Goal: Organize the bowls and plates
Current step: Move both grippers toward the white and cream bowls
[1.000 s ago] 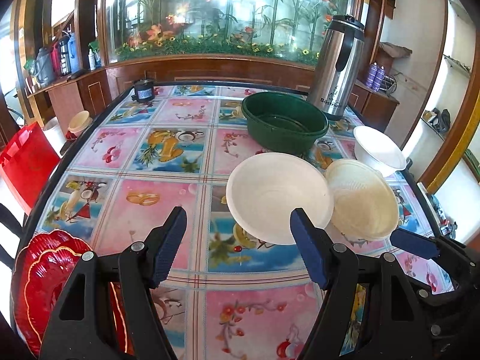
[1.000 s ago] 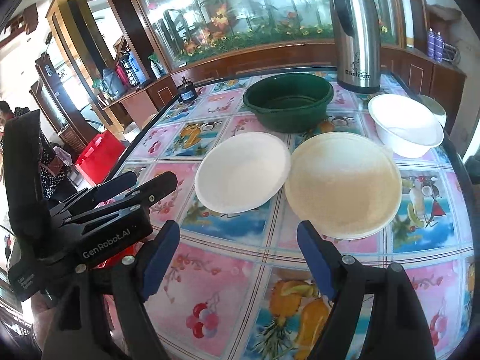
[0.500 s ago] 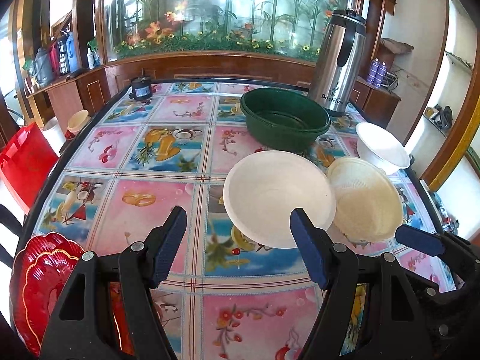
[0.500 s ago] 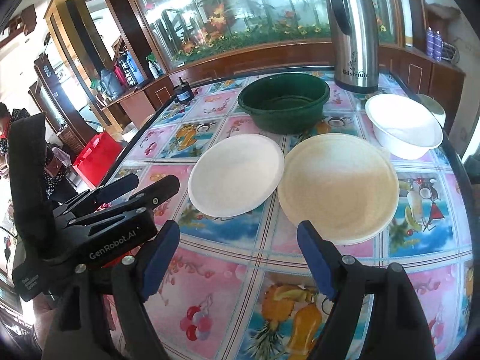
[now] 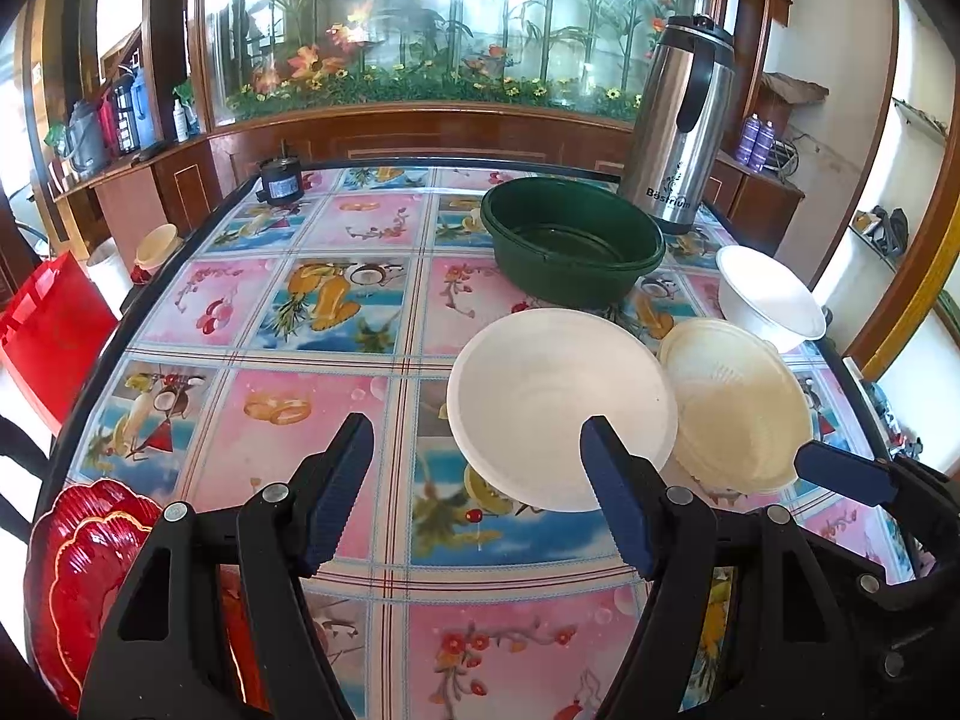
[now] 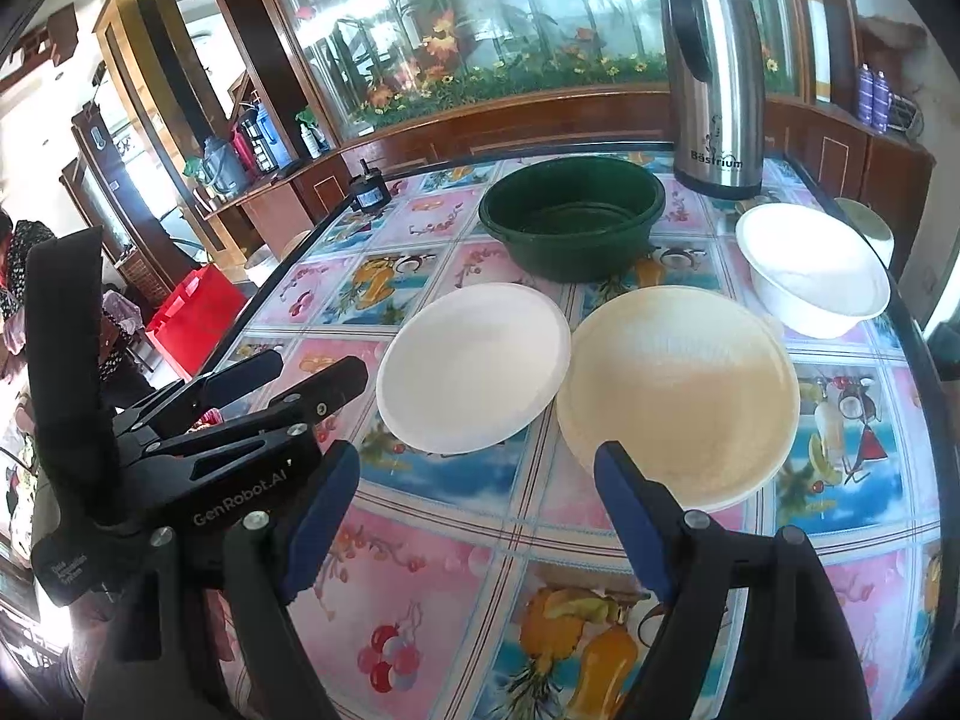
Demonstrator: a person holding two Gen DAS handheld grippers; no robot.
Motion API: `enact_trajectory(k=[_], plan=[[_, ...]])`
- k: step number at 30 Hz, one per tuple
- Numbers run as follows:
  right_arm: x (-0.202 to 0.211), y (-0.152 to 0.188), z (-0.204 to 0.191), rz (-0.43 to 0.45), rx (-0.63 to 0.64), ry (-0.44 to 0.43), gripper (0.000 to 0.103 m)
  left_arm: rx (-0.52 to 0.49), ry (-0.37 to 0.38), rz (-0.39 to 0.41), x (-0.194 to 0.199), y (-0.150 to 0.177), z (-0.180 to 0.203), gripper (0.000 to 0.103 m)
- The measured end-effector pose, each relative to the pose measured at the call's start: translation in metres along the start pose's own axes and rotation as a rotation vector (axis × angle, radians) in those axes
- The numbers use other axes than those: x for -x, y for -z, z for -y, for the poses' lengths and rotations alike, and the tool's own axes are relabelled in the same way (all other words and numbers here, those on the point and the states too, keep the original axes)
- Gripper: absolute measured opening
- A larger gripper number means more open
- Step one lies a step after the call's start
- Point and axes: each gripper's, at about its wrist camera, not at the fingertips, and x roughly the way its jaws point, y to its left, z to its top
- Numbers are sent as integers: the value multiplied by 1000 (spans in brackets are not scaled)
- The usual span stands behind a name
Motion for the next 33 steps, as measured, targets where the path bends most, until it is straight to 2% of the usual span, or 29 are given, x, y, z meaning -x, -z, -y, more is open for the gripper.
enact_trajectory(k=[13,25,33], plan=[[2,0,-8,0,26,-12,81,25,-9,4,14,1,-6,72],[35,13,-16,61,22,-52,81,23,-20,46,59,19,-3,72],[40,14,-18,58,8,-24,82,34,5,54,61,13,-9,72]])
